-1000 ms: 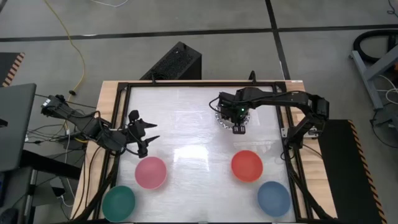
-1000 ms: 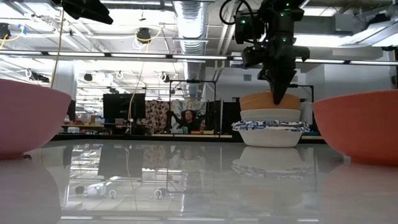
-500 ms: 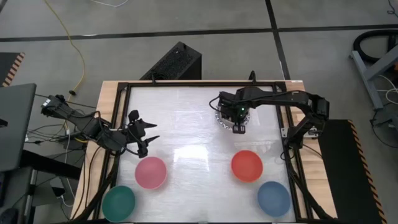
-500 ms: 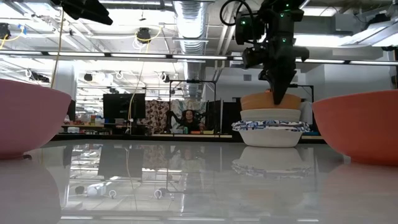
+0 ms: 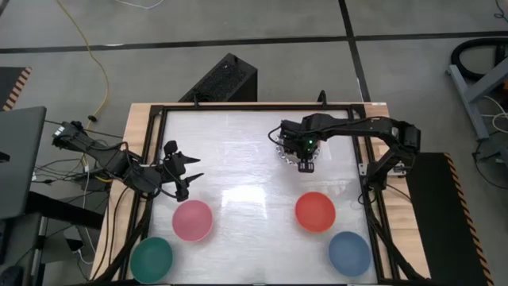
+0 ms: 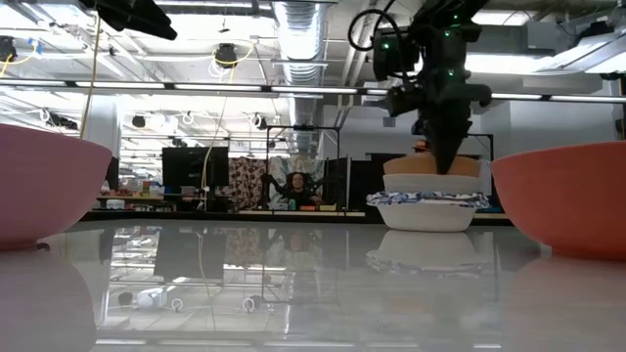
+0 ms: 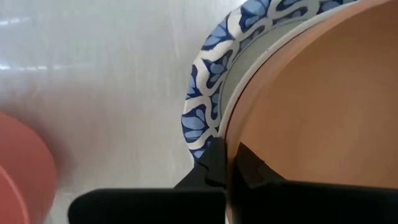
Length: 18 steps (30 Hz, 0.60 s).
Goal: Nest bowls inside each other
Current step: Stack the light orange bowl on top of the gray bowl
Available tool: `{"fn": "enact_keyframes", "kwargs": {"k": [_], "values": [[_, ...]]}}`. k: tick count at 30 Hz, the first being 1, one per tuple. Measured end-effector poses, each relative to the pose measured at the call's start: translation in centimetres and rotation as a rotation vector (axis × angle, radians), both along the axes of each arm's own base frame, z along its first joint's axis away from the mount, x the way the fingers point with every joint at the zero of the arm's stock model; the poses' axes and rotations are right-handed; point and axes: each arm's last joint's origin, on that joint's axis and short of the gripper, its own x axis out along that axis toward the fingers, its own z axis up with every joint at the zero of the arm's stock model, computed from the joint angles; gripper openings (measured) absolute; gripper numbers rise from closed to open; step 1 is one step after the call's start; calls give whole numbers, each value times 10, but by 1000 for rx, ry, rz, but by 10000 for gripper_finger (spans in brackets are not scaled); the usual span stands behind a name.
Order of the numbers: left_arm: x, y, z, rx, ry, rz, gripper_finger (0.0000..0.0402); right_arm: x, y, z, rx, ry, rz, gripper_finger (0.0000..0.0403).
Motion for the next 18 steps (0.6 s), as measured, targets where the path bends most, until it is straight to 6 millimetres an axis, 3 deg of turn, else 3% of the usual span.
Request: {"fn": "enact_keyframes", "kwargs": {"k": [13, 18], "values": [[0, 0, 0, 2, 0, -1, 204, 0, -2, -2, -3, -12, -29, 17], [0, 0, 0, 2, 0, -1, 204, 0, -2, -2, 0, -13, -53, 38]]}}
